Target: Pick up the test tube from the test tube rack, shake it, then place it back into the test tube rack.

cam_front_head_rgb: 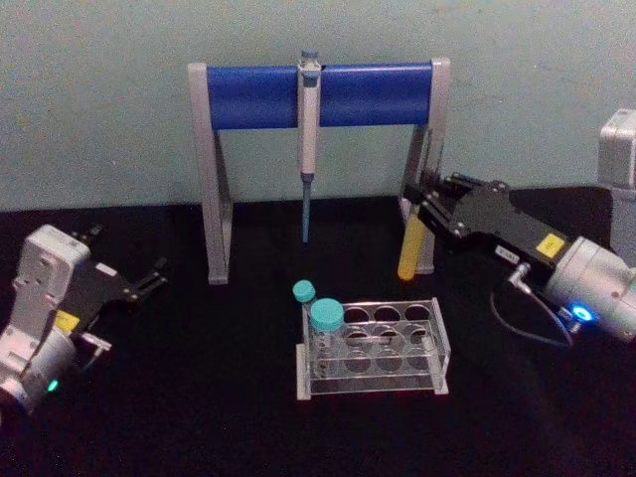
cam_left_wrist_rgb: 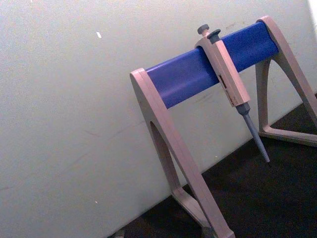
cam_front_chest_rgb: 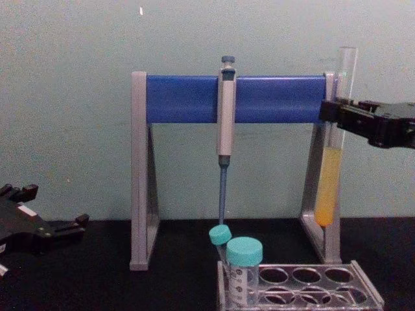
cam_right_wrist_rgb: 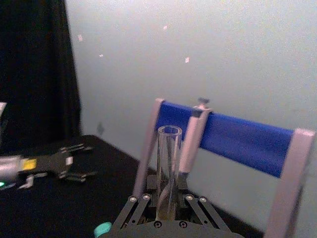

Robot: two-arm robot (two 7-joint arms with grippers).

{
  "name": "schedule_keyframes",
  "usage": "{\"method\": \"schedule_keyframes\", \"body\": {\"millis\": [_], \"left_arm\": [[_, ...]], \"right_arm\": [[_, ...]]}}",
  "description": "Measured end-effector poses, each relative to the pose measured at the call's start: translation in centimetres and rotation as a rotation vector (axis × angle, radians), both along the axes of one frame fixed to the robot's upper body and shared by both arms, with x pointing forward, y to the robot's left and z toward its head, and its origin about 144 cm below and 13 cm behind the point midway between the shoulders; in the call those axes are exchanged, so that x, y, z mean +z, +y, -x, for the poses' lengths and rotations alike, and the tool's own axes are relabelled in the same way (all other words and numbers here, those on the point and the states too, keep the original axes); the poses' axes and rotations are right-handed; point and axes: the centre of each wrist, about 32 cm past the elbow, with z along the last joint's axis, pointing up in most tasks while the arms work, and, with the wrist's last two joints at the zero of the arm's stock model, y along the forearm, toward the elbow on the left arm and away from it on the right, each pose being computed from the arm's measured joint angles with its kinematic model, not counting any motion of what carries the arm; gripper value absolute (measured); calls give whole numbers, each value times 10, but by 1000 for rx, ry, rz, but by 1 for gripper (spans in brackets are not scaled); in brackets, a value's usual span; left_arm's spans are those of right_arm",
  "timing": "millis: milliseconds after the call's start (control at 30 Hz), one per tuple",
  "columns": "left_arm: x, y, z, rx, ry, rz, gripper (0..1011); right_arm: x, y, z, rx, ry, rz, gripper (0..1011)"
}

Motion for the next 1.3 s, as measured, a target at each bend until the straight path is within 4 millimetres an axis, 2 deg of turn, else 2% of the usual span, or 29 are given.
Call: {"method": "schedule_keyframes", "body": {"millis": [267,400,567,867,1133,1300], "left_arm": [[0,0,0,0,0,0,1001],[0,0,0,0,0,0,1001],[0,0,0,0,0,0,1001],[0,0,0,0,0,0,1001],[0,0,0,0,0,0,1001],[0,0,0,0,0,0,1001]], "right_arm": [[9,-17,17,44,44,59,233],[16,-29,27,4,48,101,232],[19,-35,30,-58,35,116,233],[13,-24,18,-129,-17,83,233],[8,-10,6,-40,13,18,233],[8,-9,6,9,35,-3,233]]}}
